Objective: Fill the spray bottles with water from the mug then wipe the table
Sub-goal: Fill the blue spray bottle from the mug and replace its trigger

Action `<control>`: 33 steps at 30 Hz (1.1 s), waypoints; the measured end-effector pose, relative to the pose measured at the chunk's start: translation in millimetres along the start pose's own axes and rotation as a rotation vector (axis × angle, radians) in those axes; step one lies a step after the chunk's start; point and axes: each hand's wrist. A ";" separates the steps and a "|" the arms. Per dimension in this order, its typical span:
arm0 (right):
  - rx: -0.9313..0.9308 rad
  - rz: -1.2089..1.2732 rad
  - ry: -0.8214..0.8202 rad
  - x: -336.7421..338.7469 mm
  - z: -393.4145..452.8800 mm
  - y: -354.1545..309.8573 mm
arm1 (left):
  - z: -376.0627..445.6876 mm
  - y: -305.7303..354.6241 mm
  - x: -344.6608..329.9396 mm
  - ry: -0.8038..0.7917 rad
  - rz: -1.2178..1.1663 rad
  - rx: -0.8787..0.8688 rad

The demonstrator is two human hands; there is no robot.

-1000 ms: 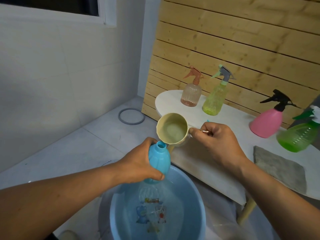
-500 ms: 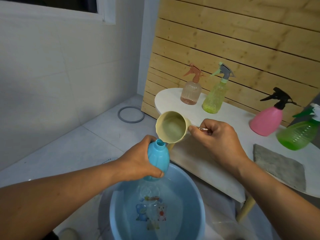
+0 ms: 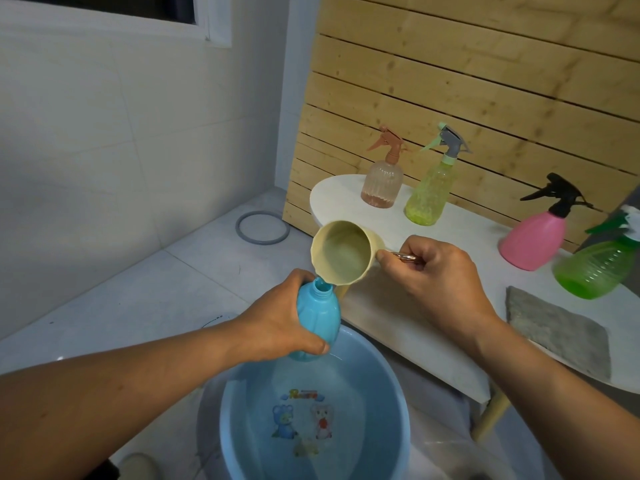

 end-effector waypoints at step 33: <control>0.093 -0.059 0.052 0.0 -2.6 0.1 | 0.3 0.8 -0.9 0.006 -0.011 -0.023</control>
Point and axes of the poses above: each hand's wrist, its own z-axis towards the middle knuckle, its own x-axis out of the back of the hand, y = z × x, and after that the axes turned 6 degrees about y, right-handed
